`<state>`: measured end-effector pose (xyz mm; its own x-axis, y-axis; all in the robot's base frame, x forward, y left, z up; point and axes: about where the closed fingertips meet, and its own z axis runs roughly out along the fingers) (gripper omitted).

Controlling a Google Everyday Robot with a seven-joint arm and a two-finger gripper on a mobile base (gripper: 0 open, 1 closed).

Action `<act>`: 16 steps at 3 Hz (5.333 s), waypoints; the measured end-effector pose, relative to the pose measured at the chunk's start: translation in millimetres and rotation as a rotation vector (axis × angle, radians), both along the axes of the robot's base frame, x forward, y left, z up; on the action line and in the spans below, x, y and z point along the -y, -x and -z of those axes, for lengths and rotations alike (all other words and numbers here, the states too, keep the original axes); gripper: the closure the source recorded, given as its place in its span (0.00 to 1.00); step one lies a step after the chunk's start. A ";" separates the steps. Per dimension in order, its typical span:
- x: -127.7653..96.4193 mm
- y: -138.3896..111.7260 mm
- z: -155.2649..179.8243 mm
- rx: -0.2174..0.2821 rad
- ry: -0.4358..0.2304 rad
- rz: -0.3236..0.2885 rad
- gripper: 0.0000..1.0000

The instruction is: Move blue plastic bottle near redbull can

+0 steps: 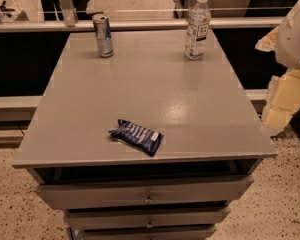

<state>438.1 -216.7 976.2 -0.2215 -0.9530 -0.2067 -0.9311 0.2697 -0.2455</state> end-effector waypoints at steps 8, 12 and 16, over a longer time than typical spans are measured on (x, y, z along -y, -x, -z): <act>21.3 -205.6 47.6 0.372 -0.395 0.193 0.00; 4.8 -376.4 28.8 0.558 -0.919 0.354 0.00; -41.3 -388.6 62.0 0.421 -1.053 0.337 0.41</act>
Offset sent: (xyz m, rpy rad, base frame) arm 0.0419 0.0094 -0.0276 0.0820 -0.0148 0.0073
